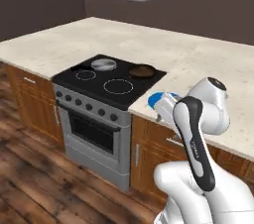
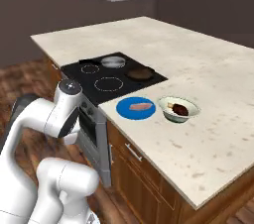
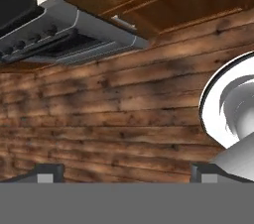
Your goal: Place one of the steaks on the plate and the other in the bowl. Then place the bowl in the fridge.
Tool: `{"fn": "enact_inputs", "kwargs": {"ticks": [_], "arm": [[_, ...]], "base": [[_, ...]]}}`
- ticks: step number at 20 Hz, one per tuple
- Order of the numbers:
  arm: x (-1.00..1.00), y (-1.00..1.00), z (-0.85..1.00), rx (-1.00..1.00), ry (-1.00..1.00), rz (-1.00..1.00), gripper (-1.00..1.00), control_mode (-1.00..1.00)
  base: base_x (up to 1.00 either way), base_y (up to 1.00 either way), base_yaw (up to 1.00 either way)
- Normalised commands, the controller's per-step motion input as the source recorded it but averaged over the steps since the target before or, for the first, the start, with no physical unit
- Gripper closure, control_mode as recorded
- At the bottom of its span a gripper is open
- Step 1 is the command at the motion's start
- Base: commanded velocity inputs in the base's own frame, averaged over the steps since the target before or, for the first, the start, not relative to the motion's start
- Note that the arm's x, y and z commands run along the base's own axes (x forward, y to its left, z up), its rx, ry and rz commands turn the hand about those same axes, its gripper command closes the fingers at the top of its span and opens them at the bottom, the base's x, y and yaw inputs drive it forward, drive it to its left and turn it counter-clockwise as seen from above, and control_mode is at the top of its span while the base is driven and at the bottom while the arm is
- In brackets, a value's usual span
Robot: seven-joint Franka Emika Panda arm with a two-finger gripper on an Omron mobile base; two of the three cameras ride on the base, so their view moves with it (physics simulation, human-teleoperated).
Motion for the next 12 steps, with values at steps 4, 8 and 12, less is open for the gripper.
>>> {"fn": "enact_inputs", "kwargs": {"ticks": [4,8,12], "arm": [[0.00,0.00,0.00,0.00,0.00,0.00,-1.00,1.00],[0.00,0.00,0.00,0.00,0.00,0.00,-1.00,1.00],[0.00,0.00,0.00,0.00,0.00,0.00,-1.00,1.00]], "base": [[0.00,0.00,1.00],[0.00,0.00,1.00],[0.00,0.00,1.00]]}}
